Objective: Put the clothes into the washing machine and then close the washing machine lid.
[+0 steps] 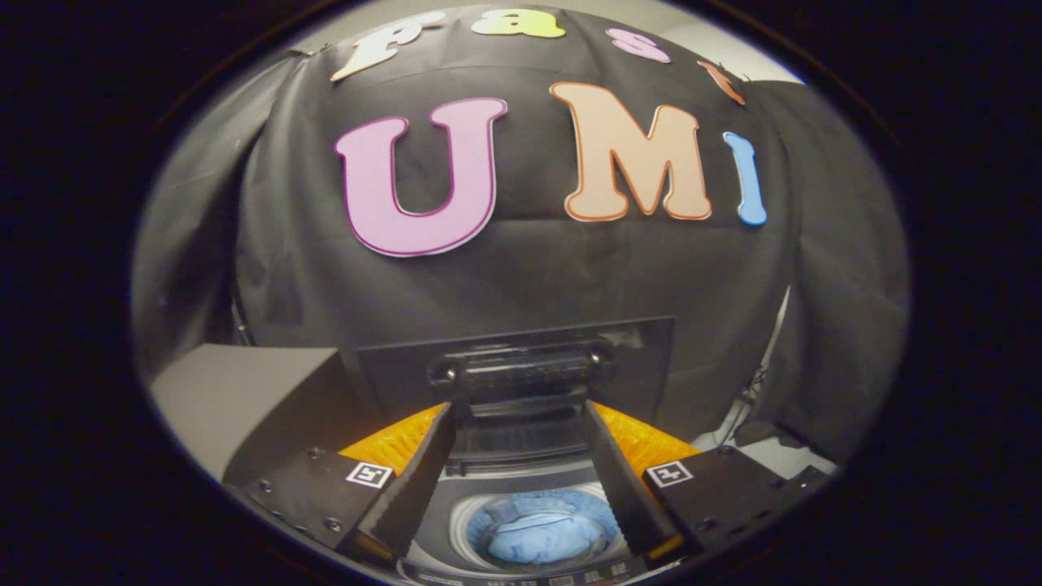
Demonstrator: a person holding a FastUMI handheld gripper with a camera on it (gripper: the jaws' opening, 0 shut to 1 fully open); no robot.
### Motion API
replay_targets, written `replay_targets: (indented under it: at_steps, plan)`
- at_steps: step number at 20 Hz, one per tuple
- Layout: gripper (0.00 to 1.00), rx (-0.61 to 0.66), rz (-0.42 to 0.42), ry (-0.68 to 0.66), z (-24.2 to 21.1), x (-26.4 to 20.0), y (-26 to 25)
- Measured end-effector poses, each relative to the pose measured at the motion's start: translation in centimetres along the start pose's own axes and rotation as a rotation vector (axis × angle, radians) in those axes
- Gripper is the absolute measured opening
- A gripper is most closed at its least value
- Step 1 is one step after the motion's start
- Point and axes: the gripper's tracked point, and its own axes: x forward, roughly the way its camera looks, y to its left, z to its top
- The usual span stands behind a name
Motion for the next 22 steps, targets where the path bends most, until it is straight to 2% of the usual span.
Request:
replay_targets:
  at_steps: [3, 7, 15, 22]
  plan:
    - [0.97, 0.024, 0.013, -0.056, 2.7, 0.6, 1.2]
    - [0.97, 0.01, -0.013, -0.123, 6.0, 2.4, 0.9]
    - [0.97, 0.0, -0.063, -0.142, 6.5, 8.7, -1.3]
    - [0.97, 0.047, -0.055, -0.174, 7.0, 12.7, -0.9]
